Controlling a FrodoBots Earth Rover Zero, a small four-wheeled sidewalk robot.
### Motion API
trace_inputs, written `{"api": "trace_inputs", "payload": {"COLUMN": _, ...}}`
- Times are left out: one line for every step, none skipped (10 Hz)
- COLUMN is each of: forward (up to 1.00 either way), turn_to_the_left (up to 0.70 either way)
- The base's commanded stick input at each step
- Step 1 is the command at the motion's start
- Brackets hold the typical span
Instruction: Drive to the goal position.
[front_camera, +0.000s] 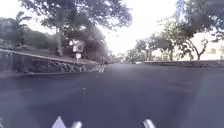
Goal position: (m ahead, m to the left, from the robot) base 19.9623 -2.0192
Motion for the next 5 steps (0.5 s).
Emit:
{"api": "trace_inputs", "payload": {"forward": 0.50, "turn_to_the_left": 0.00}}
{"api": "trace_inputs", "payload": {"forward": 0.50, "turn_to_the_left": 0.00}}
{"api": "trace_inputs", "payload": {"forward": 0.50, "turn_to_the_left": 0.00}}
{"api": "trace_inputs", "payload": {"forward": 0.50, "turn_to_the_left": 0.00}}
{"api": "trace_inputs", "payload": {"forward": 0.50, "turn_to_the_left": 0.00}}
